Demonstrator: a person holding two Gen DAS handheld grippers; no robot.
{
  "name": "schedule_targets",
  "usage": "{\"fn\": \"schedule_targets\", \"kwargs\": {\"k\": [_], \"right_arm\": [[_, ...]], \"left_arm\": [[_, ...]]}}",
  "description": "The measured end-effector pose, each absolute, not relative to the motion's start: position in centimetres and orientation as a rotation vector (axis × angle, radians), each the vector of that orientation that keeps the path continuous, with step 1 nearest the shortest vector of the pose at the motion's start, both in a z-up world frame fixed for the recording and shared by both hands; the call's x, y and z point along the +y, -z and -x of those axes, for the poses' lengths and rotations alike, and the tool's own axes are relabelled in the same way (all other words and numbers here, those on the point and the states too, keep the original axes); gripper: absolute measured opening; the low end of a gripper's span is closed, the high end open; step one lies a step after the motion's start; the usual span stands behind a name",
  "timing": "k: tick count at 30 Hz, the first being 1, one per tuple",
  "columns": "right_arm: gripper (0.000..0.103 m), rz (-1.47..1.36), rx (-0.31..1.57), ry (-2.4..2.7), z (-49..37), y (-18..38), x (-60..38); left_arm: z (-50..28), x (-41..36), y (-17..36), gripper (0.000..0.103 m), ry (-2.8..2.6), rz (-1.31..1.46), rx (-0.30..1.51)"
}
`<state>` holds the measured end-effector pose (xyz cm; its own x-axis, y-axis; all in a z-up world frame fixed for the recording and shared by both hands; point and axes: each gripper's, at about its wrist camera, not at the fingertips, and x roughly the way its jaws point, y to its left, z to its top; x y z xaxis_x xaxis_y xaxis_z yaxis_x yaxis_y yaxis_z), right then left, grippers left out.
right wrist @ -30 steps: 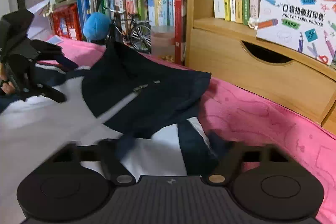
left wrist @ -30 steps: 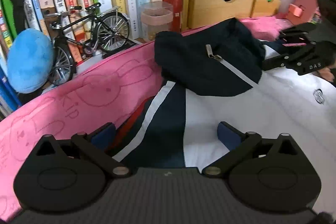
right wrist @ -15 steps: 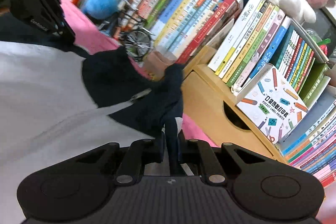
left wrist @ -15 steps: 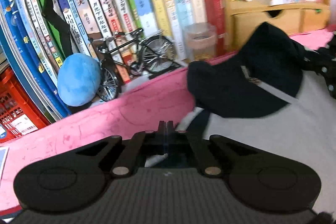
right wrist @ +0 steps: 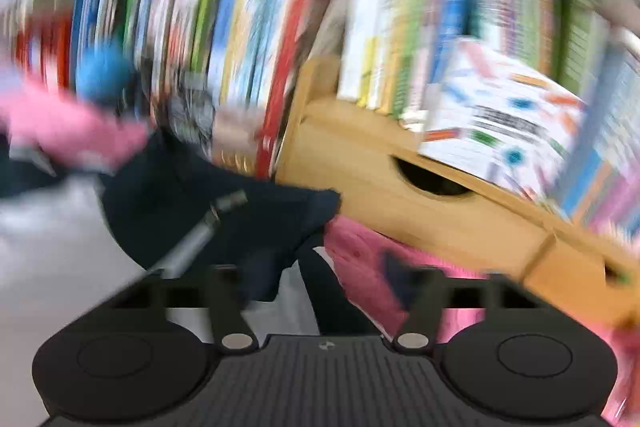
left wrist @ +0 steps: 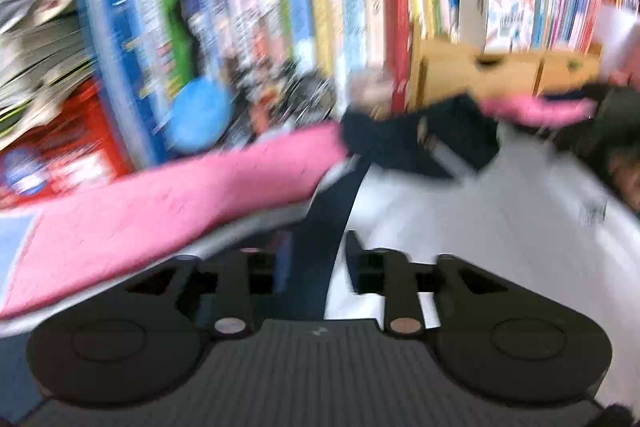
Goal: Fold clothes
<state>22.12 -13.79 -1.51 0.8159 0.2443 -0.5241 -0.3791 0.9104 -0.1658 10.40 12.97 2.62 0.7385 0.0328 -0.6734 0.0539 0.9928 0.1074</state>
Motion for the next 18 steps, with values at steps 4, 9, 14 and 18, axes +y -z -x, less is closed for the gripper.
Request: {"fn": "schedule_targets", "kwargs": {"k": [4,9,14,18], "right_arm": [[0.09,0.131,0.519,-0.445,-17.7,-1.0,-16.7],[0.094,0.136,0.532,-0.523,-12.2,-0.8,-17.5],[0.094,0.184,0.57,-0.548,-8.5,0.9,-16.0],[0.095,0.196,0.614,-0.526,-7.0,2.2,-15.2]], "left_arm": [[-4.5,18.7,-2.1,0.053,-0.165,0.168,0.803],[2.1,26.8,-1.5,0.058,-0.44,0.497,0.782],[3.5,30.5,-1.4,0.084,-0.484,0.662,0.682],[3.5,31.5,-1.4,0.085,-0.561,0.71,0.636]]}}
